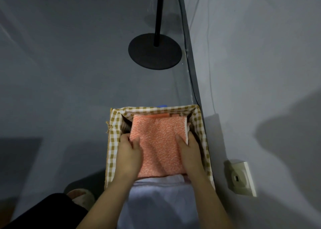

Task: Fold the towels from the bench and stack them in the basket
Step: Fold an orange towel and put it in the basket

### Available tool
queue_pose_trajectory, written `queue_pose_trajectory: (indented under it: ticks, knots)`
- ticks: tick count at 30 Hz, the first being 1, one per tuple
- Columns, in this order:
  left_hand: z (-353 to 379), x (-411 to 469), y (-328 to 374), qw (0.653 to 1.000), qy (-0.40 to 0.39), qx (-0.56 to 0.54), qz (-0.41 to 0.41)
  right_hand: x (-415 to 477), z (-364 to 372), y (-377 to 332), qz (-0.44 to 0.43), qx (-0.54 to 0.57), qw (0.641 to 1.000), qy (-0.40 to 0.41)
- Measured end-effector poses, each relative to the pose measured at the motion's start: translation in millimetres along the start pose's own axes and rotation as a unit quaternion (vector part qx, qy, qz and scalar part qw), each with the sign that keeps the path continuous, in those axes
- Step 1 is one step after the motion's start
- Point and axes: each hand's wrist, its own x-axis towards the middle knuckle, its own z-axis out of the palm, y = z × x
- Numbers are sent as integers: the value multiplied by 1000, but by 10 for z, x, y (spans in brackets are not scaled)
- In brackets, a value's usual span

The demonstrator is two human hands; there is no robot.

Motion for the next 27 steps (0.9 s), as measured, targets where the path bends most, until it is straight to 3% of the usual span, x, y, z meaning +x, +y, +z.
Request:
queue_pose_trajectory:
  ticks: [8,12,16,20,27]
  knots:
    - [116,115,-75,999,32,-4,-5,102,66,47,-6,-8,1000,3]
    - [116,147,-72,999,12,37,-22,141,50,81,25,-81,996,4]
    - [85,120,-117,997,12,70,36,76,-5,71,-28,-200,979,39]
    - [37,55,-126,983,11,141,114,-44,-63,53,-74,-304,950,25]
    - [-126,-67,52,921,-33,281,269,-198,-85,-88,-162,-382,910,19]
